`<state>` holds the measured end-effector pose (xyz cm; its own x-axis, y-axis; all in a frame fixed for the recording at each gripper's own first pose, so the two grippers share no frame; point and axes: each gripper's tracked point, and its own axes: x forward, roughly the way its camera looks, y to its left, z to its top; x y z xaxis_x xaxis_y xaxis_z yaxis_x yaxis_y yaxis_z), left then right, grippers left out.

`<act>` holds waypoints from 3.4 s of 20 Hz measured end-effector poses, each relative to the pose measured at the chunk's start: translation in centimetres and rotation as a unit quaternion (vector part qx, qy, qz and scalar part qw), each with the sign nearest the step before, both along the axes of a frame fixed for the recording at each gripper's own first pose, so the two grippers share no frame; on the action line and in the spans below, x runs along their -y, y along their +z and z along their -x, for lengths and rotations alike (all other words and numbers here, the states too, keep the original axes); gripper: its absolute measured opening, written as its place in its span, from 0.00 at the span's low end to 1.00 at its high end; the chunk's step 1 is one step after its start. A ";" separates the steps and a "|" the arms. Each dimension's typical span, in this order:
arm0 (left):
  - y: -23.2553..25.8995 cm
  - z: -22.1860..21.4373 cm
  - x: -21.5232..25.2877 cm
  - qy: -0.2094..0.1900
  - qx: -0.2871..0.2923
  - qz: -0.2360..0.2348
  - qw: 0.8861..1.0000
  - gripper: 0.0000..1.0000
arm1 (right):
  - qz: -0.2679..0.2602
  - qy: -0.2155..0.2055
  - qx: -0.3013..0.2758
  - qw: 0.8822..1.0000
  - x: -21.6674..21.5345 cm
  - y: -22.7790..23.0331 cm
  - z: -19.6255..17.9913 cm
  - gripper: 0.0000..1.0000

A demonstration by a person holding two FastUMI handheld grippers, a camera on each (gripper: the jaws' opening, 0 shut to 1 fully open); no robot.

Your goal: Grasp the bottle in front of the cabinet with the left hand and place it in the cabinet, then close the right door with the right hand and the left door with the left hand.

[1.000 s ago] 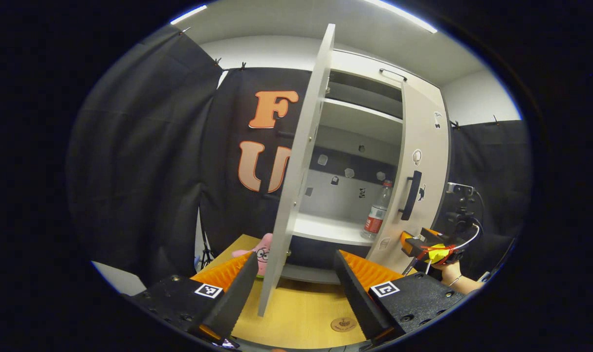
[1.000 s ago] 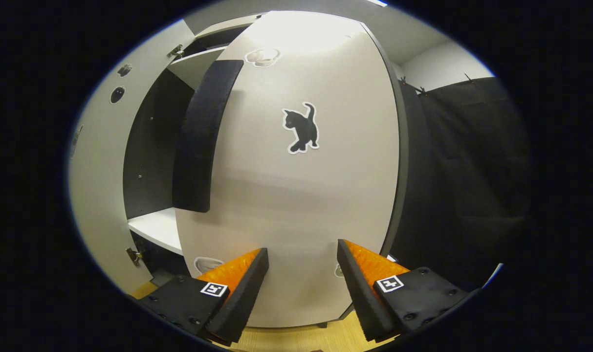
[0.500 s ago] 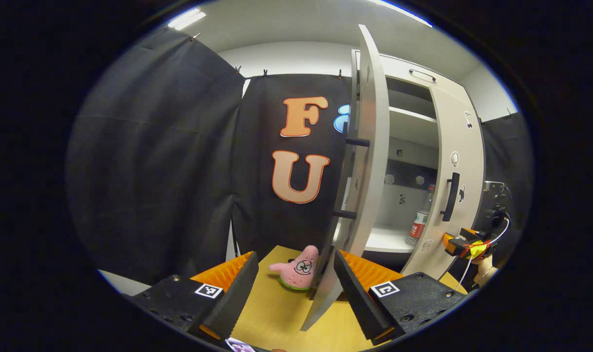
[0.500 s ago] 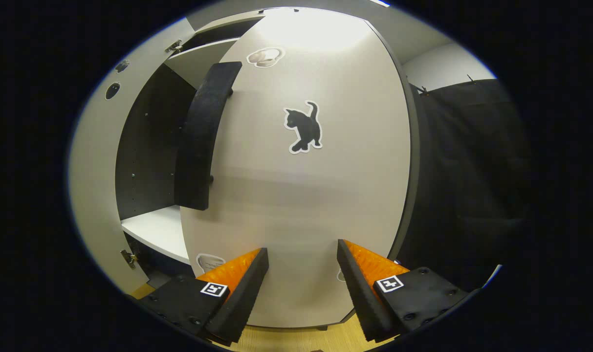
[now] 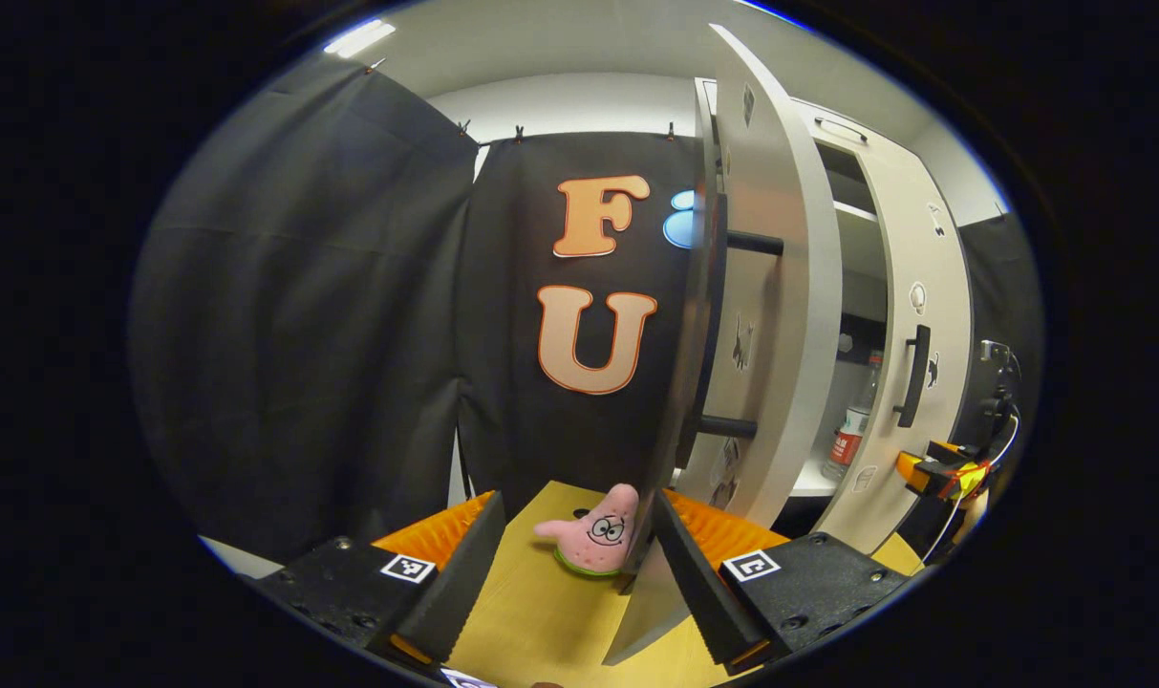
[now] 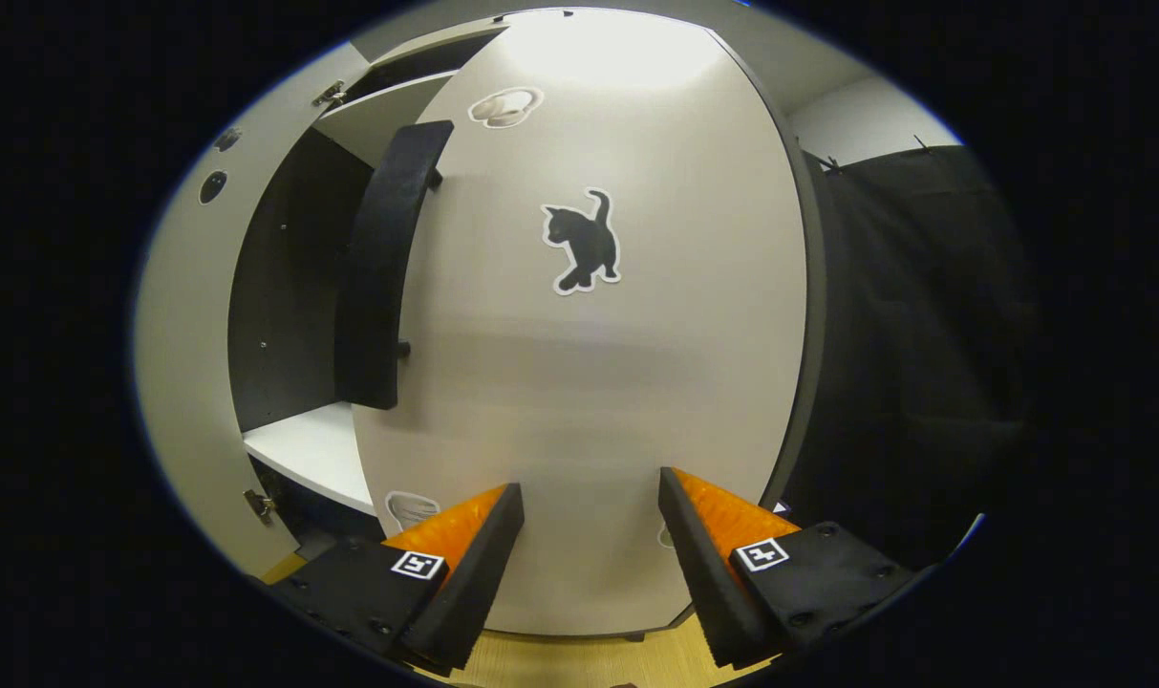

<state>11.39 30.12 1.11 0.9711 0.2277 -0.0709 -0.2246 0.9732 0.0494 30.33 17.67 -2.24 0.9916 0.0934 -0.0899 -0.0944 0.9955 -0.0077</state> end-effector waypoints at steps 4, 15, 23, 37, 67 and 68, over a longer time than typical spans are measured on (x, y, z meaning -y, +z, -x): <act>-0.7 -0.1 2.7 -0.031 -0.007 0.016 0.999 0.93 | -0.001 -0.003 0.008 1.000 2.0 1.1 2.6 0.95; -1.6 -1.4 9.2 -0.109 -0.020 0.008 0.994 0.93 | -0.001 -0.031 0.040 0.999 9.3 6.1 10.4 0.95; -2.5 -3.4 11.1 -0.133 -0.031 -0.004 0.991 0.94 | 0.000 -0.058 0.048 0.997 13.7 8.2 15.6 0.95; -4.3 -7.4 15.2 -0.182 -0.040 0.005 0.982 0.93 | -0.003 -0.102 0.063 0.993 17.7 9.5 20.1 0.94; -8.2 -15.7 23.5 -0.170 -0.065 -0.010 0.983 0.94 | -0.013 -0.126 0.048 0.991 24.8 8.0 17.3 0.95; -8.3 -16.1 23.9 -0.167 -0.065 -0.013 0.984 0.94 | -0.014 -0.125 0.047 0.991 25.0 7.9 17.1 0.94</act>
